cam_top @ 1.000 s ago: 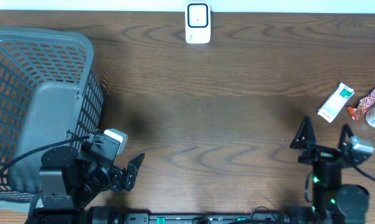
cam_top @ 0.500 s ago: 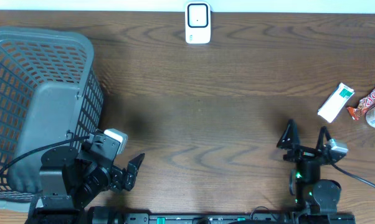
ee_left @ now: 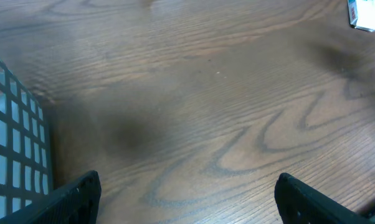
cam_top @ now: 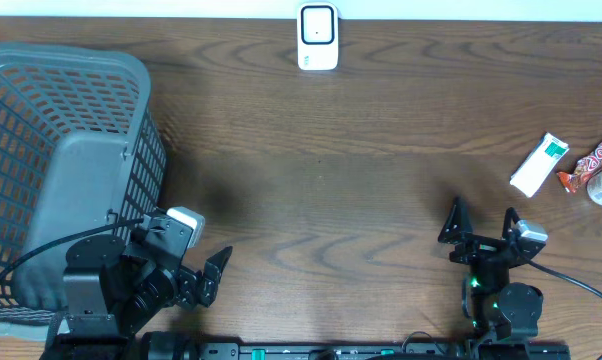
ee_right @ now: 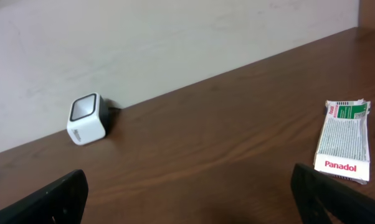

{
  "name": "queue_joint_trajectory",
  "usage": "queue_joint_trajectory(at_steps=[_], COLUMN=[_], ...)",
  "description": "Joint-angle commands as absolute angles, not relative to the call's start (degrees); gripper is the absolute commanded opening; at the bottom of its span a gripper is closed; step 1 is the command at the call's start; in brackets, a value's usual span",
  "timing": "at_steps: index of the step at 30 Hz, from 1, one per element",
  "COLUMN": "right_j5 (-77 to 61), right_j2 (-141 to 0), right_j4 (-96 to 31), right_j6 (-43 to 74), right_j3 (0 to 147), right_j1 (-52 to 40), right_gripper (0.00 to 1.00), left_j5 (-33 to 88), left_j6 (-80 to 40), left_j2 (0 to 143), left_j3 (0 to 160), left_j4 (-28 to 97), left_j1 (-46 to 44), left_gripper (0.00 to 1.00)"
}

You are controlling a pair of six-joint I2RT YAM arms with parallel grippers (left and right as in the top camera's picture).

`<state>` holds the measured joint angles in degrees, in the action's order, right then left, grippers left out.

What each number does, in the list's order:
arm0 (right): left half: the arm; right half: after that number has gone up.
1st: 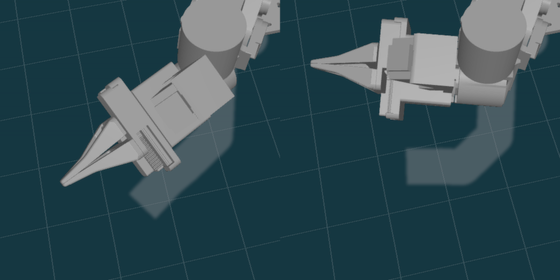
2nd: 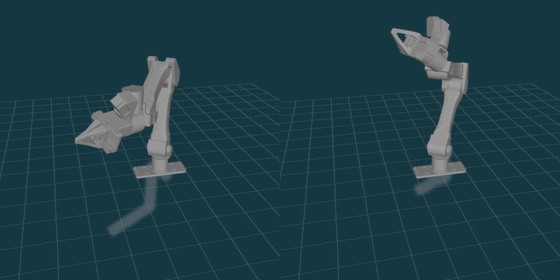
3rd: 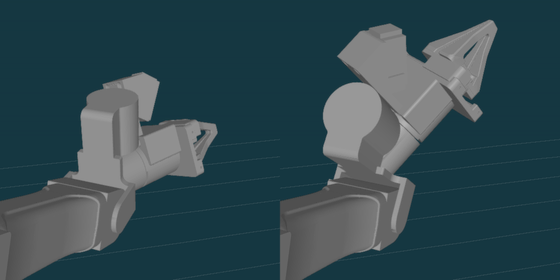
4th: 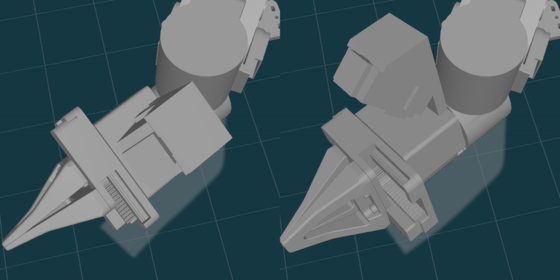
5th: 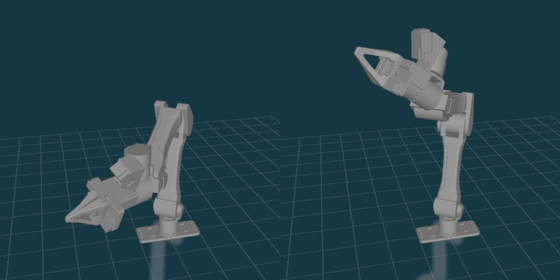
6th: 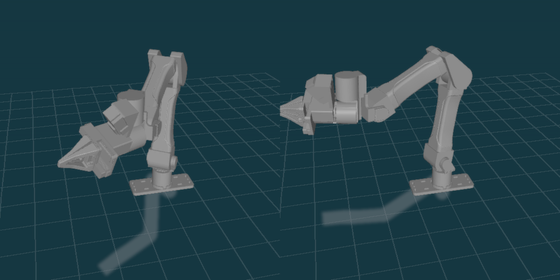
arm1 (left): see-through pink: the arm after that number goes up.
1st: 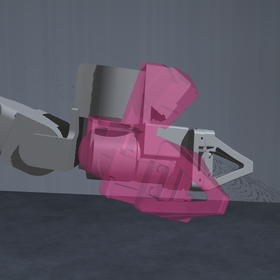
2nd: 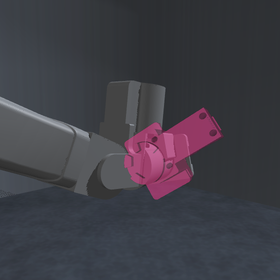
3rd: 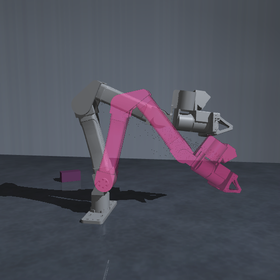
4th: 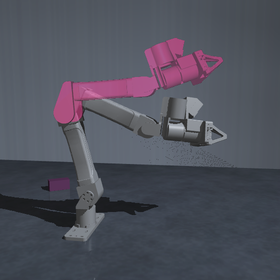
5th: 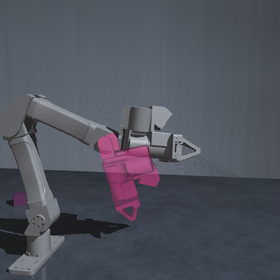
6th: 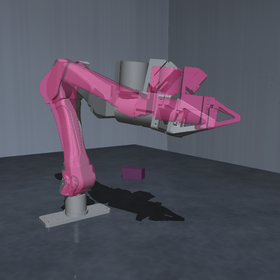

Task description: Scan the item barcode

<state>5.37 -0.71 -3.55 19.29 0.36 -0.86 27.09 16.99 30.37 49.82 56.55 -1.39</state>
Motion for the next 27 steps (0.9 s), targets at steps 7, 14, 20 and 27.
queue_joint_trajectory(at_steps=[7, 14, 20, 27], right_j5=[4.8, 4.8, 4.8, 4.8], right_j2=[-0.4, -0.4, -0.4, -0.4], right_j4=[-3.9, -3.9, -3.9, -3.9], right_j6=[18.4, 18.4, 18.4, 18.4], right_j3=[0.3, 0.3, 0.3, 0.3], right_j1=[-0.4, -0.4, -0.4, -0.4], right_gripper=[0.99, 0.99, 0.99, 0.99], left_j5=[27.8, 27.8, 26.1, 29.4], left_j6=[18.0, 18.0, 18.2, 18.6], left_j2=[30.3, 30.3, 30.1, 23.7], left_j3=[49.8, 49.8, 49.5, 37.0], left_j4=[56.5, 56.6, 54.8, 26.6], left_j1=[-1.4, -1.4, -1.3, -1.8], left_gripper=[0.87, 0.87, 0.87, 0.87])
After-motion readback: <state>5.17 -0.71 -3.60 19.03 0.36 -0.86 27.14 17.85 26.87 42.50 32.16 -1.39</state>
